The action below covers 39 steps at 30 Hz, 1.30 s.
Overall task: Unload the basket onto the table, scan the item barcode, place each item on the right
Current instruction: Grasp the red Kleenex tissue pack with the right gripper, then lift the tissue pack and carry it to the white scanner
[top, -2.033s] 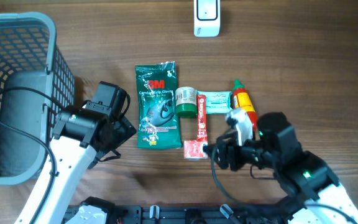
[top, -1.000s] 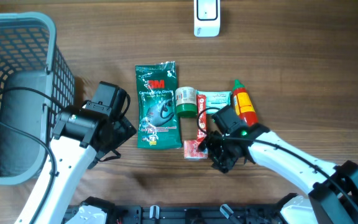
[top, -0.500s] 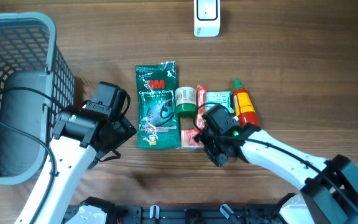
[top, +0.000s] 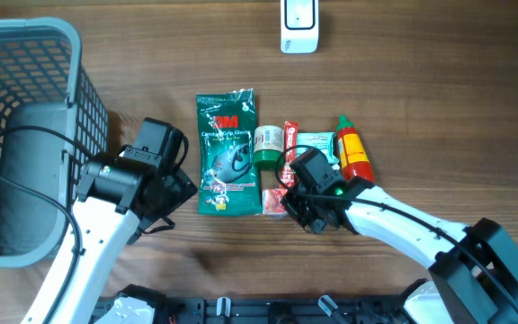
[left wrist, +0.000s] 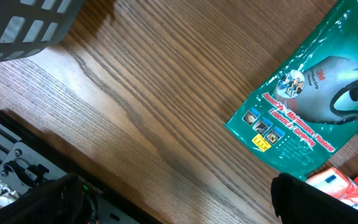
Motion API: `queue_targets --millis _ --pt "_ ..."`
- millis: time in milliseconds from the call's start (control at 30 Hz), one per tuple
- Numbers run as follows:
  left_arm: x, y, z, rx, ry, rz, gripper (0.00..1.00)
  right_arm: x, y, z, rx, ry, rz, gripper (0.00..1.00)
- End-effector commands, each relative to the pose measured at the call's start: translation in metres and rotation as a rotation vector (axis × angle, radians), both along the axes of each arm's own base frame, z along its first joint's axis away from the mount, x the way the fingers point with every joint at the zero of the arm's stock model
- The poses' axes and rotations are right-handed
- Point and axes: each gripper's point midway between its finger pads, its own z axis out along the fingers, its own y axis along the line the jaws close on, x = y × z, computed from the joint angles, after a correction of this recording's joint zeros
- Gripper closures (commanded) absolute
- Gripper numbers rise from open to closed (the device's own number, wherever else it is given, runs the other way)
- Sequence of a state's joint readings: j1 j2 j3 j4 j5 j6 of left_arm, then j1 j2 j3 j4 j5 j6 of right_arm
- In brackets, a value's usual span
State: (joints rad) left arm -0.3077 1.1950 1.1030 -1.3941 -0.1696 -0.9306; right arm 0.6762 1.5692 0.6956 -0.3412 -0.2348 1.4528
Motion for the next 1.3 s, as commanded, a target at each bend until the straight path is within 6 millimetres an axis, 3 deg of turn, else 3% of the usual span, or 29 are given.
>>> queue_targets --millis 0,100,267,400,500,767,1000,1267 --pt "0.0 -0.001 -0.001 -0.001 0.003 0.012 0.0 -0.012 -0.012 -0.014 -0.06 -0.033 0.152 0.96" --pt "0.0 -0.001 -0.001 -0.001 0.003 0.012 0.0 -0.006 0.0 0.017 0.01 -0.17 0.302 0.96" --pt "0.0 -0.001 -0.001 -0.001 0.003 0.012 0.0 -0.01 0.022 0.104 0.195 -0.483 0.533 0.96" --pt "0.0 -0.001 -0.001 -0.001 0.003 0.012 0.0 -0.023 0.022 0.156 0.276 -0.671 0.632 0.96" --pt "0.0 -0.001 -0.001 -0.001 0.003 0.012 0.0 -0.037 0.016 0.18 0.317 -0.738 0.649 0.96" --pt "0.0 -0.001 -0.001 -0.001 0.003 0.012 0.0 -0.085 0.015 0.207 0.494 -0.729 0.768 0.96" --pt "0.0 -0.001 -0.001 -0.001 0.003 0.012 0.0 -0.105 0.016 0.209 0.574 -0.665 0.819 0.95" --pt "0.0 -0.001 -0.001 -0.001 0.003 0.012 0.0 -0.134 0.02 0.225 0.74 -0.602 0.912 0.95"
